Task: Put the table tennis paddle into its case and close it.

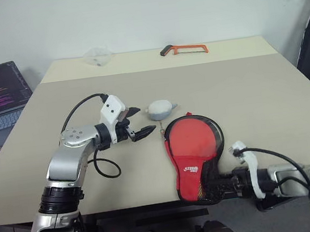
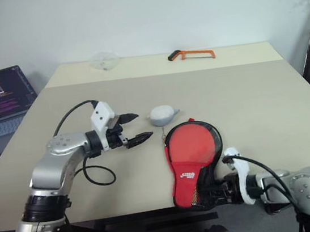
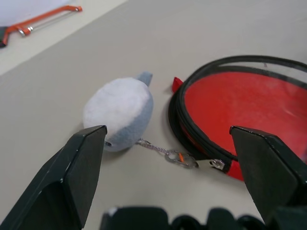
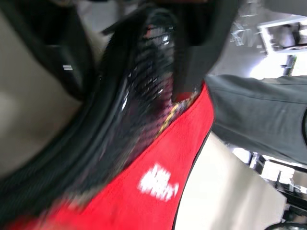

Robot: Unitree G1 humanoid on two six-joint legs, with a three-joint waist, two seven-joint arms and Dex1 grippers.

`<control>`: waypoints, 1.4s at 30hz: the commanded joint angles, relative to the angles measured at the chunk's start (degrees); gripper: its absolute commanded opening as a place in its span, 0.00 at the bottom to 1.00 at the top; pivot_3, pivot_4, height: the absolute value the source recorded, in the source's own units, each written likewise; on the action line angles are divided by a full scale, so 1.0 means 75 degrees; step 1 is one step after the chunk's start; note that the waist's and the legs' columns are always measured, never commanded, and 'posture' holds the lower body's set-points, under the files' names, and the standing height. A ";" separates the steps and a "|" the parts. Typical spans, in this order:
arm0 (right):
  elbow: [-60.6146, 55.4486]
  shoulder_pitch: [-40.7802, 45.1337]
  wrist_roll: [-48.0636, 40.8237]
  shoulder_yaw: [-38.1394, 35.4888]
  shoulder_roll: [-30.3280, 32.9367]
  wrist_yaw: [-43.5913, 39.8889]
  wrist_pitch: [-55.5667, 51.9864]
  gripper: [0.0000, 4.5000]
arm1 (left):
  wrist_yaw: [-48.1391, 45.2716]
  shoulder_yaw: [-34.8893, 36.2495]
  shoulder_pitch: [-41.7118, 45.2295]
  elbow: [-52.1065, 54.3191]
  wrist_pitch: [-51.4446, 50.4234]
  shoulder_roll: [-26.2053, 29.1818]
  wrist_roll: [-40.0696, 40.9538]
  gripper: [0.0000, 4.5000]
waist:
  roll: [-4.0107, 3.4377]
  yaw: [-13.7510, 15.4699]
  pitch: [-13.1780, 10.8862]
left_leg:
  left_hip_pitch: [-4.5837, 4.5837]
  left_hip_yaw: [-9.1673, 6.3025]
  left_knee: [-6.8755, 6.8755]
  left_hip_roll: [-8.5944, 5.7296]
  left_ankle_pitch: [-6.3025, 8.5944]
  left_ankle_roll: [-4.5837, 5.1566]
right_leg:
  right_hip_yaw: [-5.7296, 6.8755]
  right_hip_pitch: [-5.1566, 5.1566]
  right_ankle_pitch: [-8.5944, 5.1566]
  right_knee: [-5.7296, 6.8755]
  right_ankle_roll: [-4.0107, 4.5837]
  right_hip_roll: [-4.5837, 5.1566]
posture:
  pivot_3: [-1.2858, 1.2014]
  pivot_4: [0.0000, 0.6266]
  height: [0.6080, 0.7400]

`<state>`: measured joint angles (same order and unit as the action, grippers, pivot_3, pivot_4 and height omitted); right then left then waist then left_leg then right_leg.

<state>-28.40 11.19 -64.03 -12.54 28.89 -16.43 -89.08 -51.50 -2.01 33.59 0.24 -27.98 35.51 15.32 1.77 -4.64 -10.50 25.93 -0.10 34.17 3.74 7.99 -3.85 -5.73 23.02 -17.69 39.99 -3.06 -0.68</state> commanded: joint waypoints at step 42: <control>0.3913 0.1778 0.6505 0.3502 -0.2181 -0.0178 0.5565 0.99 | 0.2629 -0.1090 0.5094 -0.9601 0.3066 -0.3264 -0.3026 1.00 | 0.0069 0.0212 0.0055 | -0.0045 -0.0024 0.0073 -0.0004 -0.0010 0.0015 | 0.0024 -0.0093 0.0037 -0.0006 -0.0021 -0.0002 | 0.52 0.24 1.00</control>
<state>-1.76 26.90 -15.24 12.32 12.99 -17.18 -43.23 -33.59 -10.63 69.32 -71.38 -5.82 11.56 -6.73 2.29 -3.05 -10.09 25.59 -0.28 34.72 3.71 7.91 -3.74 -5.55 22.32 -17.41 39.95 -3.21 -0.70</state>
